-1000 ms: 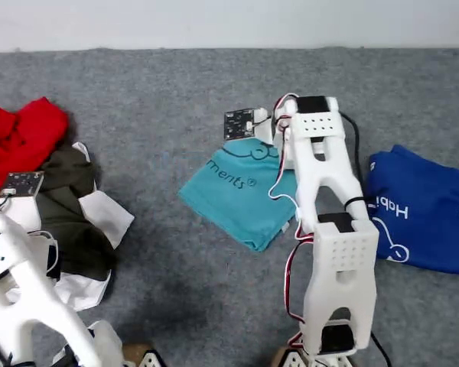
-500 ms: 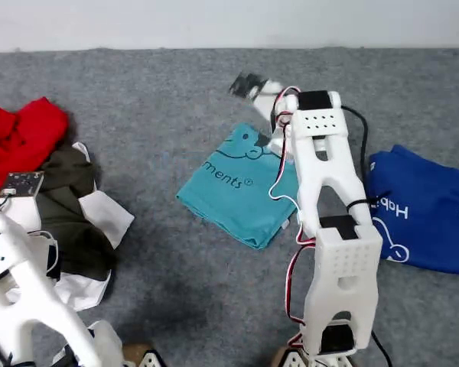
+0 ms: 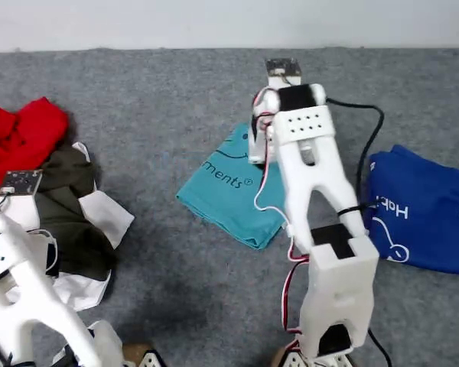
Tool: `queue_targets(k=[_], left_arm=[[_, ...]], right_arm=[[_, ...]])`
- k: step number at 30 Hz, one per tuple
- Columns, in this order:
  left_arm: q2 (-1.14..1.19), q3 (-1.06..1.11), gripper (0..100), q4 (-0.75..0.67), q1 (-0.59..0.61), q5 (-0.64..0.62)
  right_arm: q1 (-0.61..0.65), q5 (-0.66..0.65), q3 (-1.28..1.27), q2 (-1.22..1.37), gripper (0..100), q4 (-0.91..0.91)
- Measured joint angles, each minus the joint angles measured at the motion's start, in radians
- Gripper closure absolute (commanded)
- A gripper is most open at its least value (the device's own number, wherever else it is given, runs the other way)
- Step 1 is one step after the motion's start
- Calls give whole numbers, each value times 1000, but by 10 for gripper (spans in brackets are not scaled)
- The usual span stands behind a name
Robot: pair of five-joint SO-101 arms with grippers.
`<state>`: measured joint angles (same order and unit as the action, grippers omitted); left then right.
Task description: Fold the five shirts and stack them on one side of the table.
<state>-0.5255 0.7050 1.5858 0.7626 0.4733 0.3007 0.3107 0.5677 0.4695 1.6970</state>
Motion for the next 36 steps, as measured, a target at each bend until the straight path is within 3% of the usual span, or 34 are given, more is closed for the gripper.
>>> queue_targets(k=[4,14,16,19,23,26,36], left_arm=[[0,0,985,0,0,0],[0,0,985,0,0,0],[0,0,985,0,0,0],[0,0,985,0,0,0],[0,0,985,0,0,0],[0,0,985,0,0,0],[0,0,985,0,0,0]], right_arm=[[18,150,0,0,497,20],[28,341,0,241,499,-137],[29,364,0,301,525,-178],[32,373,18,353,649,-219],[28,373,48,391,879,-230],[11,334,66,404,996,-232],[-68,57,57,351,988,-193]])
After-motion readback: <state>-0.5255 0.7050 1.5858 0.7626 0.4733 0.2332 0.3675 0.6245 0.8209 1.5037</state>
